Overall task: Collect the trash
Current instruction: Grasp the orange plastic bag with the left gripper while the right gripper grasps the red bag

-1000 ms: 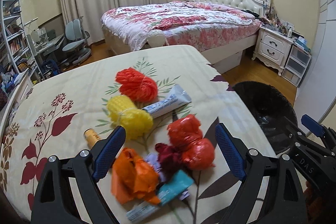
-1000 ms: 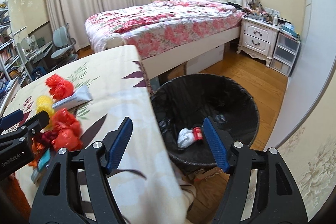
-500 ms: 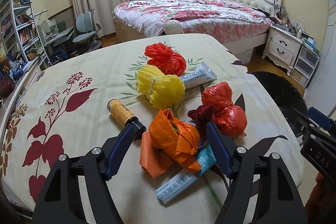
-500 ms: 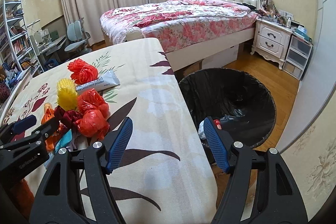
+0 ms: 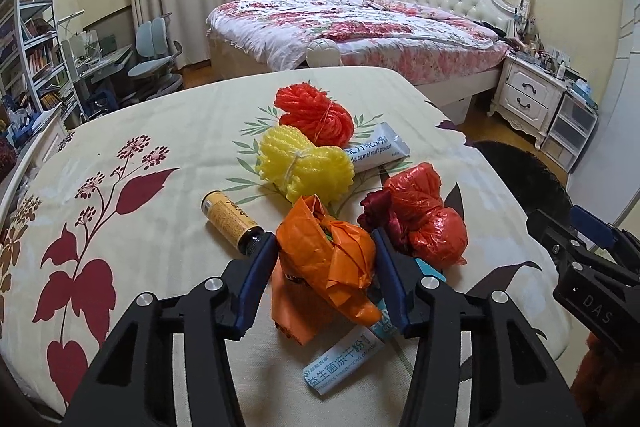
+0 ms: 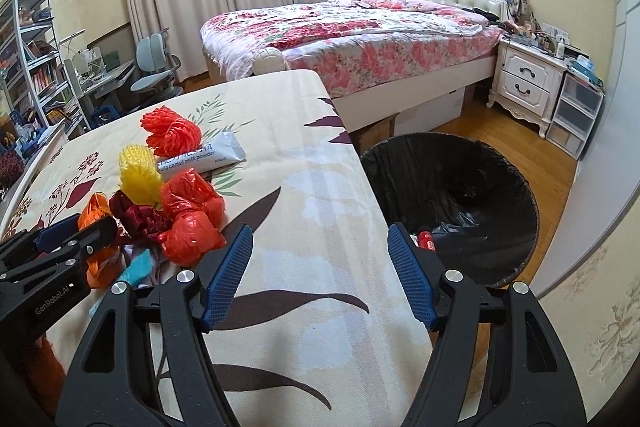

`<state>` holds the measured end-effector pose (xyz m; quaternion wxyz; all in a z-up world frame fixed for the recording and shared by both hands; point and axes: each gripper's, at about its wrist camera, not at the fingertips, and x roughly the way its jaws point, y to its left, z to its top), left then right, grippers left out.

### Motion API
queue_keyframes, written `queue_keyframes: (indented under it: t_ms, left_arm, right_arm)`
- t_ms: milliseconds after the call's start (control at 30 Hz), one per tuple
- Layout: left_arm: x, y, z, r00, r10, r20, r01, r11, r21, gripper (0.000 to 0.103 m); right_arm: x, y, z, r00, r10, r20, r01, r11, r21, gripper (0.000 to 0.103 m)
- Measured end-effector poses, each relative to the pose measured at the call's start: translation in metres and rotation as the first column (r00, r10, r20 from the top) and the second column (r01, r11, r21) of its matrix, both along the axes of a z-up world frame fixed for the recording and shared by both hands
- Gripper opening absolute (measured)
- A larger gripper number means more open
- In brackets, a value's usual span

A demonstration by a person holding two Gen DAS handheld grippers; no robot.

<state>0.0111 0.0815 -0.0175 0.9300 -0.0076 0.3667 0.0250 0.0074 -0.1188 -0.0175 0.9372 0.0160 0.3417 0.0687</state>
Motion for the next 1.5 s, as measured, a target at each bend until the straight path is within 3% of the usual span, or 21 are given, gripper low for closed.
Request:
queue_keyframes:
  t_ms: [633,967,1133,1167,1200,1233,1500]
  left_arm:
    - [-0.014,0.047,0.014,0.997,0.064,0.039,-0.063,0.998,-0.019,0.051]
    - [-0.013,0.067,0.011,0.994,0.103,0.037,-0.102,0.994,-0.033,0.051]
    - [-0.014,0.076,0.009,0.992,0.119,0.036,-0.118,0.993,-0.032,0.051]
    - [-0.014,0.076,0.009,0.992,0.122,0.034,-0.121,0.992,-0.034,0.051]
    - [-0.014,0.077,0.008,0.992,0.124,0.033,-0.123,0.992,-0.036,0.051]
    - [-0.014,0.077,0.008,0.992,0.126,0.032,-0.124,0.992,-0.037,0.051]
    - [-0.016,0.075,0.011,0.991,0.126,0.048,-0.124,0.992,-0.039,0.051]
  right_arm:
    - [0.015,0.061,0.004,0.989,0.145,-0.018,-0.145,0.989,-0.018,0.068]
    - [0.030,0.081,-0.005,0.981,0.181,-0.070,-0.184,0.982,-0.031,0.068]
    - [0.035,0.084,-0.012,0.973,0.200,-0.112,-0.203,0.979,-0.017,0.055]
    - [0.037,0.085,-0.014,0.971,0.205,-0.120,-0.208,0.978,-0.013,0.048]
    - [0.037,0.085,-0.016,0.969,0.213,-0.129,-0.216,0.976,-0.008,0.034]
    - [0.037,0.086,-0.016,0.967,0.219,-0.134,-0.221,0.975,-0.003,0.032]
    - [0.030,0.073,-0.003,0.982,0.178,-0.070,-0.179,0.984,-0.006,0.030]
